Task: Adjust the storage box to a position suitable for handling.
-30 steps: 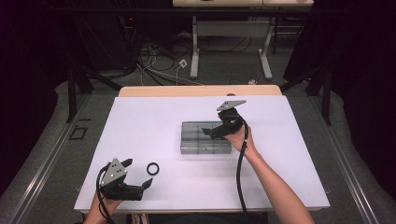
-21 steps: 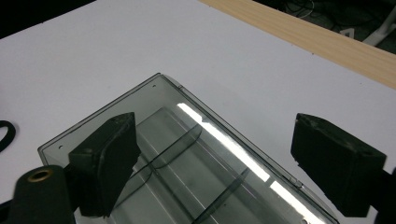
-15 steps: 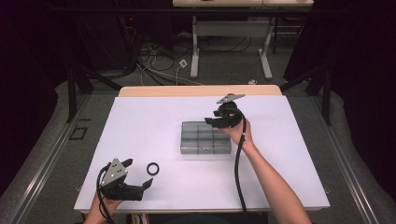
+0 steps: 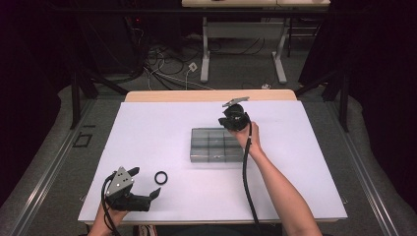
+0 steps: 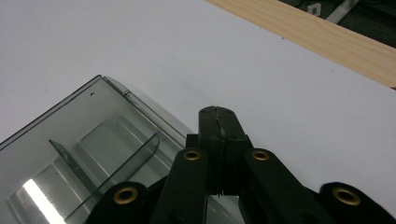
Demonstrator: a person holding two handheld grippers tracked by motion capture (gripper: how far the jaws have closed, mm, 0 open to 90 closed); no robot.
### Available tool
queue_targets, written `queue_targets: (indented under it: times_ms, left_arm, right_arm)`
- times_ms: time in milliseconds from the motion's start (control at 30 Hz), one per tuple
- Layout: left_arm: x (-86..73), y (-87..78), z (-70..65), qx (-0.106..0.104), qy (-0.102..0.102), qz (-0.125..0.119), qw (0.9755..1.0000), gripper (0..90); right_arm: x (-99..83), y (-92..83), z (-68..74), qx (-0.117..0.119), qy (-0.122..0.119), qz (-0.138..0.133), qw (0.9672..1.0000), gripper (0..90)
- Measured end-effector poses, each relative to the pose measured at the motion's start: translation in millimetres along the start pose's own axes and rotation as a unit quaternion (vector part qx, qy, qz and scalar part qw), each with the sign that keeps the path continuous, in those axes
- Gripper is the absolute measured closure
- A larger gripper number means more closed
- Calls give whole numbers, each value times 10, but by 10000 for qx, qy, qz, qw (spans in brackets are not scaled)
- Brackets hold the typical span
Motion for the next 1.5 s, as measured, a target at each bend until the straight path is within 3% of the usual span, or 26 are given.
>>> queue_targets:
  times_ms: [267, 333, 433, 500, 533, 1000, 1033, 1067, 1133, 1167, 1200, 1233, 1500]
  left_arm:
    - [-1, -1, 0, -6, 22, 23, 10000, 0]
    - [-1, -1, 1, -6, 21, 22, 10000, 0]
    - [-1, -1, 1, -5, 19, 26, 10000, 0]
    - [-1, -2, 1, -6, 15, 22, 10000, 0]
    - [-1, -2, 1, -6, 15, 22, 10000, 0]
    - [-2, 6, -4, -18, 4, 14, 10000, 0]
    - [-2, 6, -4, -19, 5, 14, 10000, 0]
    - [-1, 4, -3, -15, 16, 15, 10000, 0]
    - [-2, 3, -3, -12, 13, 14, 10000, 0]
    - [-2, -1, -1, -9, 16, 29, 10000, 0]
    - [-2, -2, 0, -8, 17, 24, 10000, 0]
    - [-2, -2, 1, -8, 17, 27, 10000, 0]
    - [-3, -3, 2, -13, 18, 39, 10000, 0]
  right_arm:
    - [-29, 165, 8, -121, -119, 362, 9992, 900]
    - [-31, 190, 12, -167, -63, 332, 9993, 900]
    - [-64, 242, -1, -157, -51, 501, 9986, 900]
    - [-72, 265, -13, -189, -42, 425, 9989, 900]
    - [-75, 255, -13, -165, -13, 549, 9984, 900]
    - [-73, 290, -16, -291, 27, 621, 9976, 900]
    - [-74, 264, -18, -241, 59, 822, 9963, 900]
    - [-71, 287, -13, -270, 125, 691, 9972, 900]
    - [-70, 279, -11, -234, 126, 751, 9968, 900]
    - [-66, 301, -10, -285, 132, 573, 9979, 900]
    - [-66, 301, -10, -285, 132, 573, 9979, 900]
    - [-72, 274, -14, -280, 114, 774, 9965, 900]
    - [-71, 270, -1, -287, 160, 777, 9964, 900]
Point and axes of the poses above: each handheld gripper's, and its own axes: y roughly forward along the jaws, x roughly out of its top, z roughly to its left, the point moved 4 cm from there along y, roughly forward along the jaws, and after that the axes turned 15 degrees about -y, right-handed, at the moved point
